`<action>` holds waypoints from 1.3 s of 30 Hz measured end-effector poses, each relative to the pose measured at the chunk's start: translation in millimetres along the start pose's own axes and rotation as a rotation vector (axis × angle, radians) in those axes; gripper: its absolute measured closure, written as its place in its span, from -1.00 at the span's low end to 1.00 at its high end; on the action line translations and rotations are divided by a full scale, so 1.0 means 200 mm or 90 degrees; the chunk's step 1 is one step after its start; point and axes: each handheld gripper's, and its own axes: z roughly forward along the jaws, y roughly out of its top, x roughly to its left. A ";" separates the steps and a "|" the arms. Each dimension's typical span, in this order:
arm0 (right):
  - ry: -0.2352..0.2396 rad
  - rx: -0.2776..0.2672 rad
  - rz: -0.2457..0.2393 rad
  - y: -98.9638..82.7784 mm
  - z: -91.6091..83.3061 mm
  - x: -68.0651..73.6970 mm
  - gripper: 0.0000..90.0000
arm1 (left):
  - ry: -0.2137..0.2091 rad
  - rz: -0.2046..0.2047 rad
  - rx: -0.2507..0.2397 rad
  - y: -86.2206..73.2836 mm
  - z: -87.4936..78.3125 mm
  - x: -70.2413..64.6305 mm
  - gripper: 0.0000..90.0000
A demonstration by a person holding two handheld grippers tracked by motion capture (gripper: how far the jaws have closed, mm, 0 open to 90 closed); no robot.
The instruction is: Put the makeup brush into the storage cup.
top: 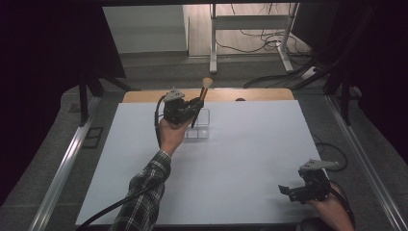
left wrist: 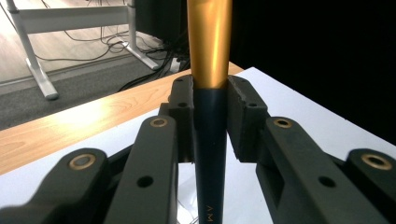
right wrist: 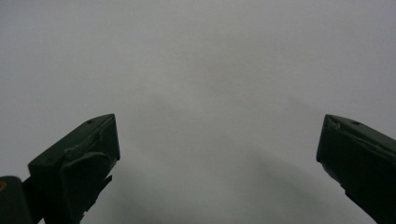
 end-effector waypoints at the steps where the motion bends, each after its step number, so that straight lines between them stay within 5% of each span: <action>1: 0.001 0.000 0.000 0.00 0.00 0.00 -1.00 | 0.001 0.001 -0.001 0.00 0.00 0.00 0.64; 29: 0.004 -0.002 0.000 0.00 0.00 0.00 -1.00 | 0.011 -0.017 -0.029 0.03 0.16 0.01 0.64; 39: 0.007 0.002 -0.001 0.00 0.00 0.00 -1.00 | 0.029 -0.003 -0.023 0.04 0.19 0.01 0.64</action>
